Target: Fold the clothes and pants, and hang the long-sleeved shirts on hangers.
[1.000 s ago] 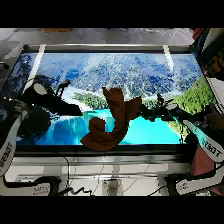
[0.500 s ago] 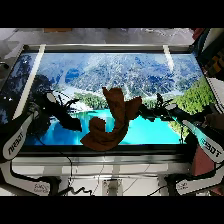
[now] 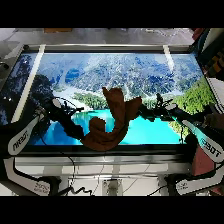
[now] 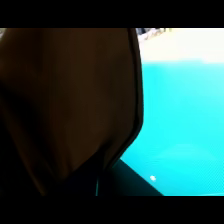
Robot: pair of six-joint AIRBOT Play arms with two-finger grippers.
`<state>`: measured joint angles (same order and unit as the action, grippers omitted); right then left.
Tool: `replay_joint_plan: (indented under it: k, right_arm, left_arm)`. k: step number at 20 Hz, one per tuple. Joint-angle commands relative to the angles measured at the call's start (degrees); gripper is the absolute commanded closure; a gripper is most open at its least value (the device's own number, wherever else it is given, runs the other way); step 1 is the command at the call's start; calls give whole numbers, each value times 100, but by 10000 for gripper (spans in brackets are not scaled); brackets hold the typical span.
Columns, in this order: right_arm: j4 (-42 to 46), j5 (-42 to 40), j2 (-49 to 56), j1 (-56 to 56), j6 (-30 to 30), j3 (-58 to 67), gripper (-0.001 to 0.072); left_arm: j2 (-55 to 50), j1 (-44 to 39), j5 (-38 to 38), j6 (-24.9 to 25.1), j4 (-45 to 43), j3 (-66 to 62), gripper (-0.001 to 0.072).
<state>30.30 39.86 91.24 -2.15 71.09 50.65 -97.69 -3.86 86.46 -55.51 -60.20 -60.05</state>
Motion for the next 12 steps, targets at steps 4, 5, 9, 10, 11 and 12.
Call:
replay_joint_plan:
  k: [4, 5, 9, 10, 11, 12]
  right_arm:
    - [-4, 9, 0, -4, -7, 7, 655]
    - [-4, 13, 0, -4, -9, 7, 655]
    - [179, 339, -142, 28, -221, 227, 695]
    - [369, 612, -227, 37, -354, 426, 696]
    - [734, 859, -365, 35, -365, 693, 696]
    - [1049, 1036, -527, 37, -356, 931, 696]
  left_arm:
    - [-35, -481, -280, 28, 87, 57, 564]
    - [-35, -570, -352, 39, 90, 57, 687]
    - [0, -667, -210, 35, 83, -247, 693]
    - [63, -605, -46, 28, 81, -490, 693]
    - [177, -516, 94, 22, 76, -807, 693]
    - [339, -407, 179, -15, 68, -1137, 693]
